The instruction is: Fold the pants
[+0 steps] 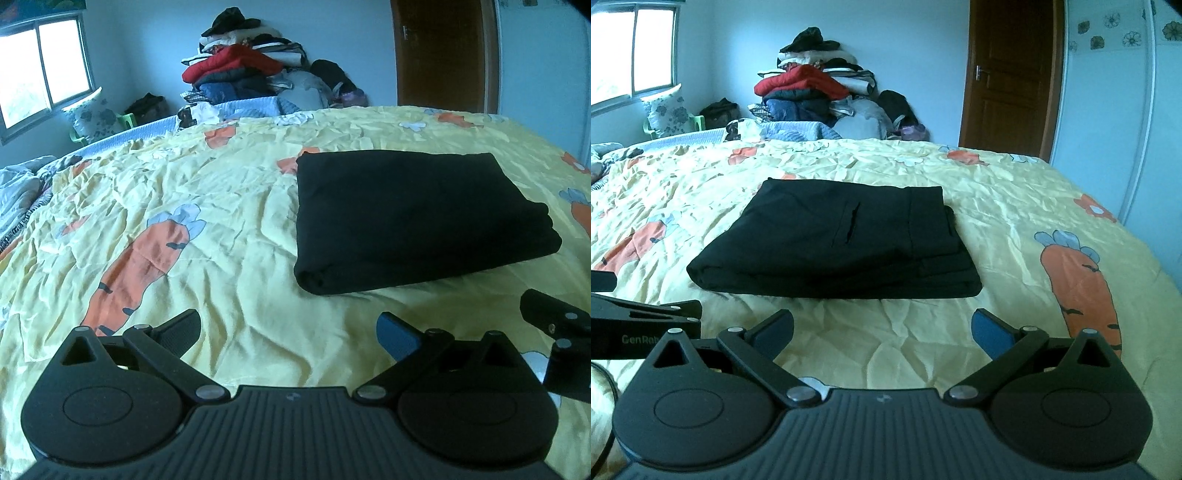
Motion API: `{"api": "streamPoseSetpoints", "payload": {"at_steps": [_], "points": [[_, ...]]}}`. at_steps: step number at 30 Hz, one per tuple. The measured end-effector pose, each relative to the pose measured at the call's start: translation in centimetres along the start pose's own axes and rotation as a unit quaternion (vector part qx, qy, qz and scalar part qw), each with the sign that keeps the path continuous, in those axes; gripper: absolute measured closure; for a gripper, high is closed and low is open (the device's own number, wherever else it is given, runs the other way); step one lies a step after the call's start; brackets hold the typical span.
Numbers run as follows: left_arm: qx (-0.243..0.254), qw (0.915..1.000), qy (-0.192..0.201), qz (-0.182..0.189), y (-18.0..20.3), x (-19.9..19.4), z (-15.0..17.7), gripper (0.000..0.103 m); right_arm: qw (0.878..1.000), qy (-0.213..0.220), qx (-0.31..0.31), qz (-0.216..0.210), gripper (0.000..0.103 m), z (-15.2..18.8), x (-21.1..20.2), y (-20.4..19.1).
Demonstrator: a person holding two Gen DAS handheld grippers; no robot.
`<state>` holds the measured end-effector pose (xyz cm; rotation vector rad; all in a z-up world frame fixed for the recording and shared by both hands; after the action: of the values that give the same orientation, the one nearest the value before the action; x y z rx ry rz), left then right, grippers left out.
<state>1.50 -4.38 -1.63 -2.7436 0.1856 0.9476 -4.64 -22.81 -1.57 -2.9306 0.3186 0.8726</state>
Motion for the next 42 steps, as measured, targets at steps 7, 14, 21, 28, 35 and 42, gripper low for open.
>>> {"api": "streamPoseSetpoints", "payload": {"at_steps": [7, 14, 21, 28, 35, 42], "points": [[-0.010, 0.9999, -0.003, 0.004, -0.21, 0.00, -0.06, 0.000, 1.000, 0.003, -0.003, 0.001, 0.000, -0.05, -0.32, -0.02], [-0.012, 0.9999, -0.001, 0.002, -0.24, -0.06, -0.08, 0.000, 1.000, 0.004, -0.003, 0.000, 0.000, -0.10, -0.43, 0.03], [-0.015, 0.9999, -0.003, -0.005, -0.21, 0.02, -0.15, 0.000, 1.000, 0.003, -0.002, 0.000, 0.000, -0.12, -0.47, 0.11], [-0.019, 0.9998, -0.002, -0.005, -0.31, 0.01, -0.17, 0.000, 1.000, 0.003, -0.003, 0.000, 0.000, -0.11, -0.47, 0.10], [-0.018, 0.9998, -0.002, -0.010, -0.27, 0.06, -0.28, 0.000, 1.000, 0.002, -0.002, -0.001, 0.000, -0.13, -0.54, 0.21], [-0.018, 0.9998, -0.003, -0.009, -0.31, 0.10, -0.23, 0.000, 1.000, 0.002, -0.003, -0.003, 0.000, -0.08, -0.60, 0.32]]}}
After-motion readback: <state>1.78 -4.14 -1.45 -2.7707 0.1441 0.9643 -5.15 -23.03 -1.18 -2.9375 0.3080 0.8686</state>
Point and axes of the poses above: each gripper's, at about its wrist camera, not at the fingertips, and x roughly the way its jaws point, y to its right, z to its underside, the point moved 1 cm from there along x, roughly the way its jaws point, and after that the axes turned 1 degree about -z, right-handed, at the moved point
